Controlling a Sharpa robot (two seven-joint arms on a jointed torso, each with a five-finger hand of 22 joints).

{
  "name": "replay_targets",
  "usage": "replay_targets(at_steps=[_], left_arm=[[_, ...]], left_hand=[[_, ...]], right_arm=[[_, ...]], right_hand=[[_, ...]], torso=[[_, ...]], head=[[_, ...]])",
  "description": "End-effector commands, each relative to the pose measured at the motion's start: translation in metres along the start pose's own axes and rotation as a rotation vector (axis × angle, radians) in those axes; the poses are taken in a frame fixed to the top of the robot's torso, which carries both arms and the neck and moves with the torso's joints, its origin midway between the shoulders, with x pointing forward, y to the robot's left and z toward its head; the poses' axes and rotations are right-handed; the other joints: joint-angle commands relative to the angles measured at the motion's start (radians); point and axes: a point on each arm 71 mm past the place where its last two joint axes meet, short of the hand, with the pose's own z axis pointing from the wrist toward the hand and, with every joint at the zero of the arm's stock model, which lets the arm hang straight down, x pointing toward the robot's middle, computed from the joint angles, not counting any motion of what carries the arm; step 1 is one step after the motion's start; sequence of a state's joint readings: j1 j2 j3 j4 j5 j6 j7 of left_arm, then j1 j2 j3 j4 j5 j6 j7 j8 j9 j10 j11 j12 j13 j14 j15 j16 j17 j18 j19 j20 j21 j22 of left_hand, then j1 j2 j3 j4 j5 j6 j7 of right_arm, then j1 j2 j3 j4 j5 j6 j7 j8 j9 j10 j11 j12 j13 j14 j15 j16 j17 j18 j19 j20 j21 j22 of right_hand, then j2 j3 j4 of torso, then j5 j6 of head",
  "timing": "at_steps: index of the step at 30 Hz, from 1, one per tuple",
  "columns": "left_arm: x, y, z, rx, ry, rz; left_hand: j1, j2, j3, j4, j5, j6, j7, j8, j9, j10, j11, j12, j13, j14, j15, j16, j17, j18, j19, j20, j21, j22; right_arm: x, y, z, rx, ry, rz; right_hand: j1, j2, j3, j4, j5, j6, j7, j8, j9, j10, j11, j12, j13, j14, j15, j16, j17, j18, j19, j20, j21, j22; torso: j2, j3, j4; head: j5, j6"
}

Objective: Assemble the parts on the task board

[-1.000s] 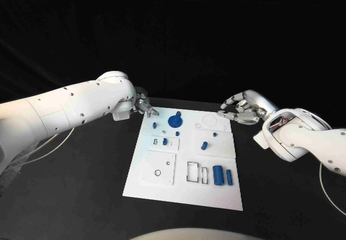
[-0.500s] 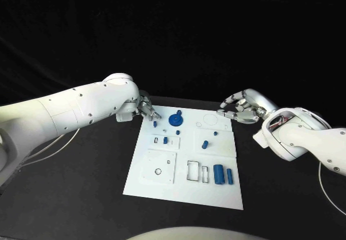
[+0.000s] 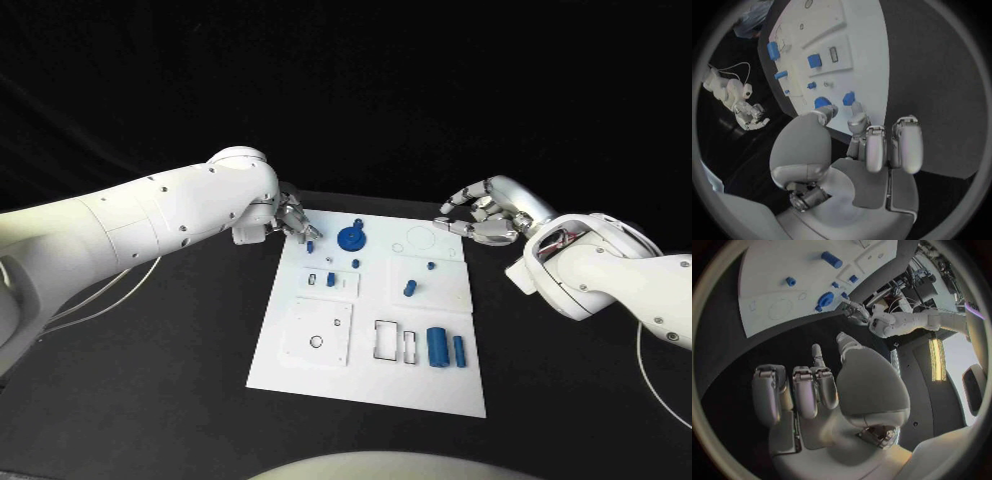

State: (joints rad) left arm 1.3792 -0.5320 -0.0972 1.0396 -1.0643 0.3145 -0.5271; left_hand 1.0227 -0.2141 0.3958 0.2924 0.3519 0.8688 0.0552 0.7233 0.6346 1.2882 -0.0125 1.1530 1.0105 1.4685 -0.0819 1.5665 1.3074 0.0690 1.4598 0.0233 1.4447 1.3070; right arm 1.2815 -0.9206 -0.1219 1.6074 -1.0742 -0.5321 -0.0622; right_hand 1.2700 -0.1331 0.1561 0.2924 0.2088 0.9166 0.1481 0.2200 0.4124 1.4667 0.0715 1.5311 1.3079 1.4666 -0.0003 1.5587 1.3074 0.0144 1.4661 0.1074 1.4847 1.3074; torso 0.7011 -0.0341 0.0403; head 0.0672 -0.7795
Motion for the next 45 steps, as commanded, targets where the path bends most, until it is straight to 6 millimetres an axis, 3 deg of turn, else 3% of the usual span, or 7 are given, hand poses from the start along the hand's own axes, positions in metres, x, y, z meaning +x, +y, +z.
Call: replay_targets(at_steps=[1,10,23,31,36,40,45], left_arm=[[0.0021,-0.0025,0.0004,0.013,0.025,-0.001],[0.0034,-0.002,0.002,0.013,0.037,-0.01],[0.0051,-0.0015,0.0034,0.011,0.049,-0.013],[0.0054,-0.0022,0.0041,0.015,0.047,-0.027],[0.0059,-0.0028,0.0042,0.022,0.05,-0.043],[0.0064,-0.0032,0.0043,0.027,0.057,-0.055],[0.0065,-0.0026,0.0045,0.029,0.061,-0.064]], left_hand=[[0.014,0.002,-0.004,-0.004,-0.004,0.001,0.002,-0.006,-0.002,-0.005,-0.002,-0.004,0.0,0.102,0.007,0.004,0.263,-0.014,-0.001,0.003,-0.002,0.001],[0.054,0.019,0.0,-0.007,-0.003,0.004,0.001,-0.009,-0.005,-0.005,-0.003,-0.004,-0.001,0.102,0.007,0.004,0.263,-0.014,-0.001,0.003,-0.002,0.004],[0.067,0.021,0.0,-0.008,-0.003,0.005,0.001,-0.01,-0.006,-0.005,-0.004,-0.004,-0.002,0.102,0.006,0.004,0.263,-0.014,-0.001,0.003,-0.002,0.003],[0.114,0.045,0.012,-0.011,0.0,0.006,-0.002,-0.013,-0.008,-0.005,-0.005,-0.003,-0.002,0.102,0.005,0.004,0.263,-0.014,-0.001,0.002,-0.002,0.004],[0.211,0.079,0.069,-0.049,0.002,-0.002,-0.006,-0.015,-0.008,-0.007,-0.01,-0.006,-0.005,0.102,0.0,0.004,0.263,-0.014,-0.002,-0.001,-0.002,0.005],[0.274,0.083,0.132,-0.089,0.003,-0.014,-0.004,-0.014,-0.005,-0.009,-0.009,-0.012,-0.012,0.102,0.001,0.004,0.263,-0.014,-0.002,-0.001,-0.003,0.005],[0.296,0.077,0.18,-0.116,0.004,-0.024,0.003,-0.013,-0.002,-0.012,-0.004,-0.019,-0.02,0.102,0.005,0.004,0.263,-0.014,-0.003,0.001,-0.003,0.005]], right_arm=[[0.0005,0.001,0.0001,-0.011,0.0,-0.01],[0.0006,0.0011,0.0001,-0.011,0.0,-0.009],[0.0009,0.0013,0.0003,-0.012,0.001,-0.01],[0.001,0.0015,0.0006,-0.013,0.0,-0.01],[0.0011,0.0016,0.0007,-0.013,0.0,-0.01],[0.0011,0.0015,0.0007,-0.013,0.0,-0.01],[0.001,0.0015,0.0007,-0.013,0.0,-0.011]], right_hand=[[-0.009,0.003,-0.004,-0.001,0.005,0.004,-0.002,0.006,-0.002,0.063,-0.006,0.0,0.219,0.093,-0.005,-0.004,0.214,0.01,0.055,-0.008,0.0,0.194],[-0.008,0.006,-0.004,-0.002,0.007,0.005,-0.002,0.006,-0.002,0.063,-0.006,0.0,0.219,0.093,-0.006,-0.004,0.214,0.01,0.055,-0.008,-0.001,0.194],[-0.008,0.006,-0.004,-0.002,0.007,0.005,-0.002,0.007,-0.002,0.064,-0.006,0.0,0.22,0.093,-0.006,-0.004,0.214,0.01,0.055,-0.008,0.0,0.194],[-0.007,0.008,-0.003,-0.002,0.008,0.005,-0.002,0.007,-0.002,0.064,-0.006,0.0,0.22,0.093,-0.006,-0.004,0.213,0.01,0.055,-0.009,-0.001,0.194],[-0.006,0.009,-0.003,-0.003,0.008,0.005,-0.003,0.007,-0.002,0.064,-0.006,0.0,0.219,0.093,-0.006,-0.004,0.214,0.01,0.055,-0.009,0.0,0.194],[-0.005,0.009,-0.002,-0.003,0.009,0.005,-0.003,0.007,-0.002,0.064,-0.006,0.0,0.22,0.093,-0.006,-0.004,0.213,0.01,0.055,-0.009,-0.001,0.194],[-0.005,0.009,-0.002,-0.003,0.009,0.005,-0.003,0.007,-0.002,0.064,-0.006,0.0,0.22,0.093,-0.006,-0.004,0.213,0.01,0.055,-0.009,-0.001,0.194]], torso=[[0.0,0.0,-0.0004],[0.001,0.0001,-0.0003],[0.001,0.001,-0.0004],[0.0,0.001,-0.0008],[0.0,0.0009,-0.0007],[0.0,0.0011,-0.0006],[0.0,0.0011,-0.0005]], head=[[0.002,0.0],[0.0,-0.003],[0.0,-0.006],[0.0,-0.007],[-0.001,-0.008],[0.0,-0.01],[0.001,-0.01]])
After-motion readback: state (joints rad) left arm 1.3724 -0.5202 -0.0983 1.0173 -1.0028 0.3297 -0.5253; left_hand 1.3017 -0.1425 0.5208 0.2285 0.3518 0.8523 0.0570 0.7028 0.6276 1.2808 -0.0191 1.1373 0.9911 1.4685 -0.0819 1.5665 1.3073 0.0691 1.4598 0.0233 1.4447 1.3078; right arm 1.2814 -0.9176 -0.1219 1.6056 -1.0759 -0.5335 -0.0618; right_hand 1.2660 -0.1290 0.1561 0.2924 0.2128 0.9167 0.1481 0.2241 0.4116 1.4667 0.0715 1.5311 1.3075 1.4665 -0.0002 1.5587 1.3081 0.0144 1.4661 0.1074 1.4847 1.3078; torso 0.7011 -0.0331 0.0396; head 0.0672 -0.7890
